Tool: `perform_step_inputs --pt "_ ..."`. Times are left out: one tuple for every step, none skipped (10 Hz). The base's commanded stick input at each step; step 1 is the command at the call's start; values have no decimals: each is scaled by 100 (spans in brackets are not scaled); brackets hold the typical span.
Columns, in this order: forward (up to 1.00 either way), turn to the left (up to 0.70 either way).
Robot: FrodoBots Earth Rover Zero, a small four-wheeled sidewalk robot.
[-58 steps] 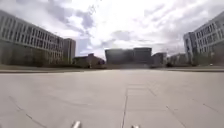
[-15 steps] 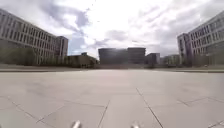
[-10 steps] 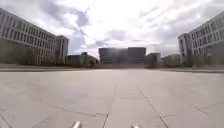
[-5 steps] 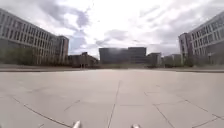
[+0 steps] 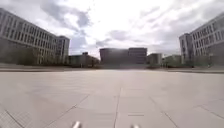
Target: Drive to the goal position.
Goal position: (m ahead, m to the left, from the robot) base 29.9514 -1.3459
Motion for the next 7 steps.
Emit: perform_step_inputs --pt "70 0" --pt "70 0" --pt "70 0" --pt "70 0" --pt "70 0" --pt "70 0" --pt "70 0"
